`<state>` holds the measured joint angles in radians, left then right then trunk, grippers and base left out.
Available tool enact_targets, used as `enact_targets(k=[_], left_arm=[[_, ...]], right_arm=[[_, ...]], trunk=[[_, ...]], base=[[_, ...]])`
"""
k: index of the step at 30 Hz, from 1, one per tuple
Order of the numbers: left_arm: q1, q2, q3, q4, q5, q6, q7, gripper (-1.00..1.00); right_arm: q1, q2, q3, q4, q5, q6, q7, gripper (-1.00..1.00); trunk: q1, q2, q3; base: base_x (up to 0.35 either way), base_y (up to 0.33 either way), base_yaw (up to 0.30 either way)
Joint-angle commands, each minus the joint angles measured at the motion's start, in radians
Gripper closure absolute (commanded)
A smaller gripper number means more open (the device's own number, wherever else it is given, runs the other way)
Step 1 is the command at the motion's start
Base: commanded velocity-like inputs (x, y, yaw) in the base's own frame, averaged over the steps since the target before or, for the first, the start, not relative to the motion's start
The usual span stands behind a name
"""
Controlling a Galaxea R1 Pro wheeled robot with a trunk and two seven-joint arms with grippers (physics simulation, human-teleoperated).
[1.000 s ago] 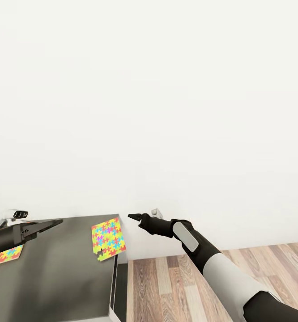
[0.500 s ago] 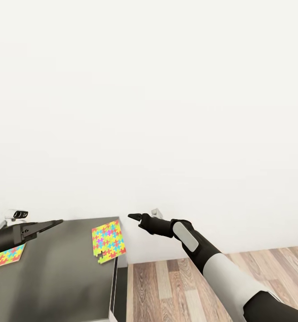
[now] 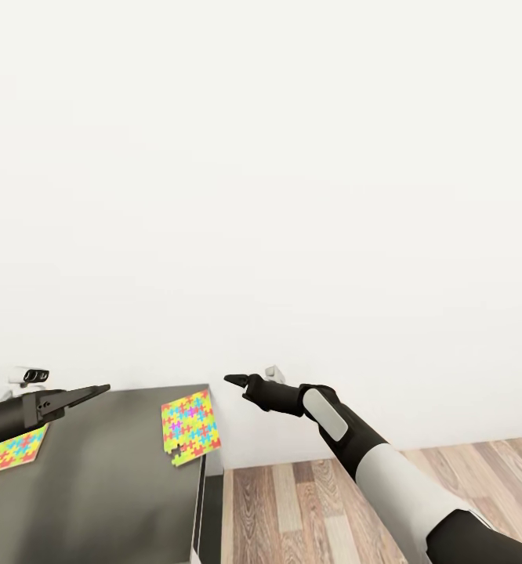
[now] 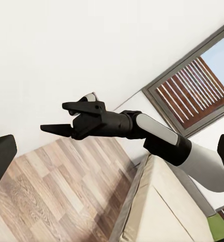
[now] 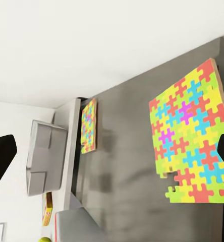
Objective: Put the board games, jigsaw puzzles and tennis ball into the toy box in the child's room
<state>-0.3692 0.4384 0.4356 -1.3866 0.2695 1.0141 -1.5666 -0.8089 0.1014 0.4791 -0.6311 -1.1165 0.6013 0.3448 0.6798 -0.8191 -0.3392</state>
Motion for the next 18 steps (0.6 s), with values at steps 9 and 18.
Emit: enact_targets(k=[9,18], left_arm=[[-0.001,0.000,0.000,0.000,-0.001,0.011,-0.004,-1.00],[-0.001,0.000,0.000,0.000,-0.001,0.011,-0.004,-1.00]], right_arm=[[-0.001,-0.002,0.000,0.002,-0.003,0.003,0.001,-1.00],[-0.001,-0.001,0.000,0.002,-0.003,0.003,0.000,-1.00]], trunk=[[0.000,-0.001,0.014],[0.000,-0.001,0.029]], base=[[-0.002,0.000,0.000],[-0.035,0.000,0.000]])
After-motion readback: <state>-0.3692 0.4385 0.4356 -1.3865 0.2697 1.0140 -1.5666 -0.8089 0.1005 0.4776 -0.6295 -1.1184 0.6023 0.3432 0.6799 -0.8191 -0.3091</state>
